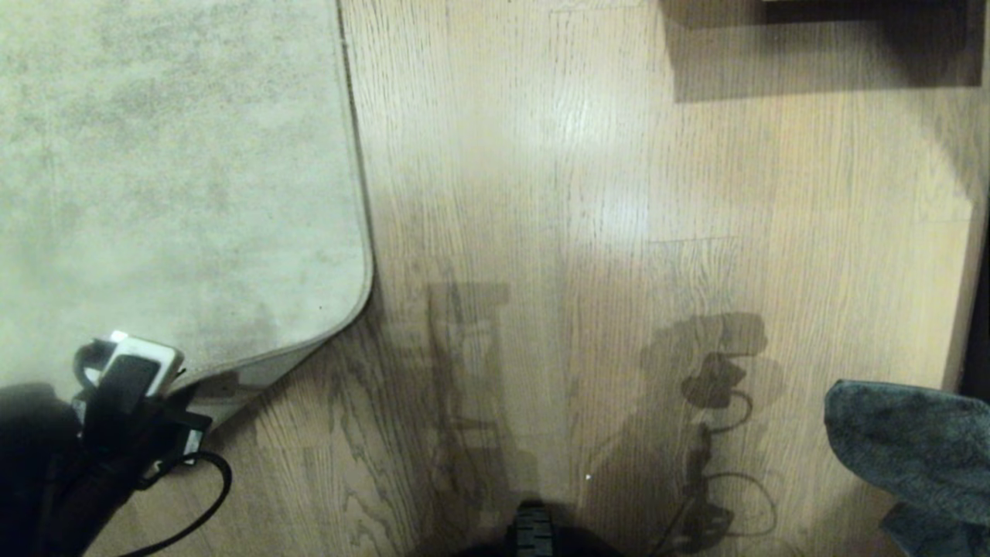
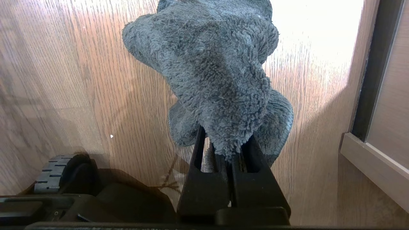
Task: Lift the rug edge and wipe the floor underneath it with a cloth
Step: Lift up the carpet
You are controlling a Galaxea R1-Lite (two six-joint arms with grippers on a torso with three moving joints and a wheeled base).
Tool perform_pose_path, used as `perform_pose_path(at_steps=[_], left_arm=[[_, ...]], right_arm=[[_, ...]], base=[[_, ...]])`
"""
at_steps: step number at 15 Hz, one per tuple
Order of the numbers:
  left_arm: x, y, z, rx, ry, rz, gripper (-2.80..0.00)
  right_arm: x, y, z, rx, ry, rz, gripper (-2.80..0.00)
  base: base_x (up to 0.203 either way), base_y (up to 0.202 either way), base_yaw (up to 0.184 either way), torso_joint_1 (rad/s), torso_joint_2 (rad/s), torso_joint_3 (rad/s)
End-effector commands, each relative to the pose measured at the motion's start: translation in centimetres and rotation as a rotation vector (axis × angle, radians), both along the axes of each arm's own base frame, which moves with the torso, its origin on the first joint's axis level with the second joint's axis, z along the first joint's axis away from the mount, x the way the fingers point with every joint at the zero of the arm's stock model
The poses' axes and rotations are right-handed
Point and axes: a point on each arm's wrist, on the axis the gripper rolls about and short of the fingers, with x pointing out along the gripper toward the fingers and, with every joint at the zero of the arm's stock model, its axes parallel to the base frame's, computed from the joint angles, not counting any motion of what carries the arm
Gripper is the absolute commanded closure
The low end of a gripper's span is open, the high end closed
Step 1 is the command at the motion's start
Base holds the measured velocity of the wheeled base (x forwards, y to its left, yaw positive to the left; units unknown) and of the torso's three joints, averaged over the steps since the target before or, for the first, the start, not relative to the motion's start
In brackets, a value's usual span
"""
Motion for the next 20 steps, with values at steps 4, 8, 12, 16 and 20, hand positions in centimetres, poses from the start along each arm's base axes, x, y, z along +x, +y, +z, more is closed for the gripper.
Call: perform_pose_path(at_steps=[4,8,12,16,20], left_arm=[[-0.1,2.6,3.4,0.013,-0.206,-0.021,0.00],[-1.0,3.1,4.7,-0.013,-0.277,0.011,0.00],[-1.5,3.1,5.2,-0.017,-0.290,0.000,0.00],[-2.3,2.8,4.9,-0.085,-0.163,-0.065,0.00],[-2.2,4.0,6.3,-0.172,-0.041,-0.173,0.00]], right_arm=[[0.0,0.0,0.0,0.000,0.001,0.000,0.00],[0.0,0.0,0.0,0.000,0.001,0.000,0.00],[0.0,0.0,0.0,0.000,0.001,0.000,0.00],[0.0,0.0,0.0,0.000,0.001,0.000,0.00],[0.0,0.0,0.0,0.000,0.001,0.000,0.00]], base=[[0.000,0.000,0.000,0.000,0.00,0.000],[0.000,0.000,0.000,0.000,0.00,0.000],[0.000,0.000,0.000,0.000,0.00,0.000],[0.000,0.000,0.000,0.000,0.00,0.000],[0.000,0.000,0.000,0.000,0.00,0.000]])
